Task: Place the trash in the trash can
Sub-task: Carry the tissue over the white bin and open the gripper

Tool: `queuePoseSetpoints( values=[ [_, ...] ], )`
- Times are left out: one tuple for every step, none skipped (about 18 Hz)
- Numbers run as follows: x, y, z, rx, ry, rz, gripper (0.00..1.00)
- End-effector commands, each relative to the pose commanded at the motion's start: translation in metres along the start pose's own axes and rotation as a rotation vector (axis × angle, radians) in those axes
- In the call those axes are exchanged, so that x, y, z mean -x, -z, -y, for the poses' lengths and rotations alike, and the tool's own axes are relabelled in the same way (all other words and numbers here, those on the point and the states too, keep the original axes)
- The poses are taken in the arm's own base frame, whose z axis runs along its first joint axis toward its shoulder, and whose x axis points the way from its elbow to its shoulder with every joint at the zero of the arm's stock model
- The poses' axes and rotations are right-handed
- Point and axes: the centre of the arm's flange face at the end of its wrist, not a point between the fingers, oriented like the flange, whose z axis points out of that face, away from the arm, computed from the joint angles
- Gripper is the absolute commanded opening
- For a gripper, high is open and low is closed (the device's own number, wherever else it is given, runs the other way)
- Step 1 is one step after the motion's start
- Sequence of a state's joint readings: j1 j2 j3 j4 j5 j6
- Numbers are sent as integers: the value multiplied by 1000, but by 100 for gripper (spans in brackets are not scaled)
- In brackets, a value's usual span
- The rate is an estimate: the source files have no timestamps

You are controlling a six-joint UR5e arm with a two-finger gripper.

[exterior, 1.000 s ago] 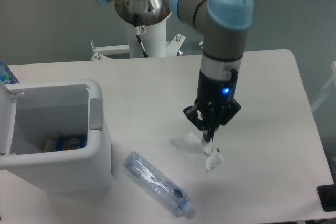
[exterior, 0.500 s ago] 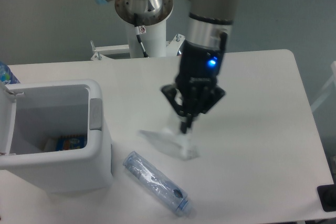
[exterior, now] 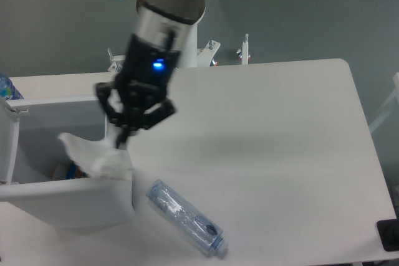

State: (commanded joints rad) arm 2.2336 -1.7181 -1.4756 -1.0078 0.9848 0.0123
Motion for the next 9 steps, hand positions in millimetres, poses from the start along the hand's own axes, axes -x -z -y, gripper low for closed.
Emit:
queuePoseSetpoints(
  values=[
    [-5, -3, -5, 9, -5, -4, 0],
    [-11, -1, -11, 12, -11, -7, 0],
    [-11, -1, -15, 16, -10, -7, 0],
    [-10, -3, -19, 22, -8, -8, 0],
    [-13, -8, -24, 34, -10, -12, 0],
    [-18, -14, -28, 45, -18, -16, 1],
    [-19, -18, -32, 53, -20, -17, 1],
    [-18, -19, -32, 53, -20, -17, 1],
    [-18, -20, -32, 54, -17, -16, 4]
  ],
)
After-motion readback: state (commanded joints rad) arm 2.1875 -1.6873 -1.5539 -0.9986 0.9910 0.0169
